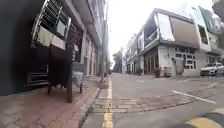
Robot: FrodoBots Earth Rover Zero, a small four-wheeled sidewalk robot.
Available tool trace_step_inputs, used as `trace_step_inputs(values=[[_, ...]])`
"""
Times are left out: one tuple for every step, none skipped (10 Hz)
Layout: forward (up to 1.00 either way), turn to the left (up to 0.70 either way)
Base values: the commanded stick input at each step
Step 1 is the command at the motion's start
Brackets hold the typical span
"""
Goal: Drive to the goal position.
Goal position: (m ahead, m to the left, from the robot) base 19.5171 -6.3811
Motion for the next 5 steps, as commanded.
trace_step_inputs(values=[[0.5, 0.0], [0.5, 0.0], [0.5, -0.06], [0.5, -0.42], [0.5, -0.5]])
